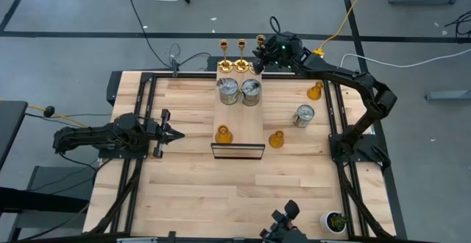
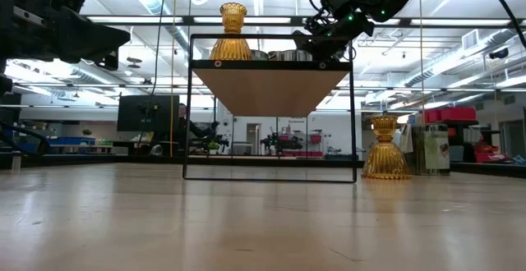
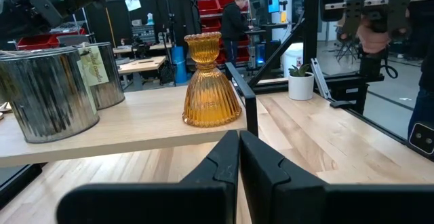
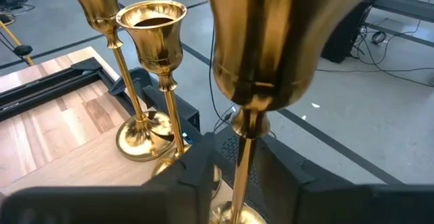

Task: Pick & Place candle stick holders
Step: Put the gold candle holder aligned with the other candle holder on the shelf, then put the scented candle can on the shelf

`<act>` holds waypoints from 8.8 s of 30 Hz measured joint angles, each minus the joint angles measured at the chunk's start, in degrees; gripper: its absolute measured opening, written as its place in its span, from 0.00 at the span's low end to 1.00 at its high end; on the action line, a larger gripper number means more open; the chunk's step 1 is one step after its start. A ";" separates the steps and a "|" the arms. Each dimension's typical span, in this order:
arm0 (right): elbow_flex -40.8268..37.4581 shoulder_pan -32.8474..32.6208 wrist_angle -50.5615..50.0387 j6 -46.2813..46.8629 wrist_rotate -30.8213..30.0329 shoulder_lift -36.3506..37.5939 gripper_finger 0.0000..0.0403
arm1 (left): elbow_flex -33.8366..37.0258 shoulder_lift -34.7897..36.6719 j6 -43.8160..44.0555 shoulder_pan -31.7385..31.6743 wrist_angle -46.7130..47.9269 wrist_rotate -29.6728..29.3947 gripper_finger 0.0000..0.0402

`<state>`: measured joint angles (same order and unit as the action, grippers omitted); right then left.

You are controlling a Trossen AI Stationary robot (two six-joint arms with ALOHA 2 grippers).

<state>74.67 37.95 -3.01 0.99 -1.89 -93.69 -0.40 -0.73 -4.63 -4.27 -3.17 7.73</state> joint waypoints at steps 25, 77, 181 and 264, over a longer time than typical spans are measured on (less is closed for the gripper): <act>0.00 0.17 -13.14 -5.01 1.31 3.70 0.54 | 0.00 0.00 -0.01 0.02 0.01 0.00 0.05; -1.36 7.45 -19.07 9.59 5.31 -4.26 0.00 | -0.02 0.00 -0.01 0.01 -0.01 0.02 0.05; -1.36 4.17 -18.77 14.67 8.98 -4.26 0.00 | -0.01 0.00 0.01 0.02 -0.01 0.00 0.05; -14.53 -19.65 -41.10 -3.48 14.89 29.27 0.74 | 0.00 0.00 -0.01 0.01 -0.01 0.02 0.05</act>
<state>60.14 18.31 -44.11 -2.49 13.00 -64.42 -0.40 -0.73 -4.64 -4.27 -3.18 7.75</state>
